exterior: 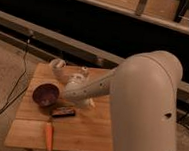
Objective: Push the eraser across the table
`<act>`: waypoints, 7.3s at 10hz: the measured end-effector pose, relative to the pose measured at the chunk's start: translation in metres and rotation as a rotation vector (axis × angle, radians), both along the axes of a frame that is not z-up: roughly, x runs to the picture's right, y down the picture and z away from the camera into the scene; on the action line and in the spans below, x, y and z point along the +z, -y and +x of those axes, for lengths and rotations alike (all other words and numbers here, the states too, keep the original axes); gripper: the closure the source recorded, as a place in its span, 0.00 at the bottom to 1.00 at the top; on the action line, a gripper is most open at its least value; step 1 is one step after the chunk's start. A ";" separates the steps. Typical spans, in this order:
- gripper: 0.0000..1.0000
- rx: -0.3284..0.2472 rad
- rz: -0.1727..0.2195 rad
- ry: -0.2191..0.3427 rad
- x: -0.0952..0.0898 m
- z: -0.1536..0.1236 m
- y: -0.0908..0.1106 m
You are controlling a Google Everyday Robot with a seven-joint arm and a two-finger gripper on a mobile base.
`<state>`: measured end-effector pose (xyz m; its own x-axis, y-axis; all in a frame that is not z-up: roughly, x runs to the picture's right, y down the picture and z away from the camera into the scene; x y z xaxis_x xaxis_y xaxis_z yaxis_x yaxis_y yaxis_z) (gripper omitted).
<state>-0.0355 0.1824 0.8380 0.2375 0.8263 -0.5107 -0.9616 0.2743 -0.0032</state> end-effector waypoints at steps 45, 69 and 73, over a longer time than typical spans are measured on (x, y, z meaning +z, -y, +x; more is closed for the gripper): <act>0.35 -0.052 -0.130 0.311 0.010 -0.152 -0.037; 0.35 -0.185 -0.181 0.287 -0.025 -0.195 -0.030; 0.35 -0.206 -0.191 0.311 -0.032 -0.207 -0.041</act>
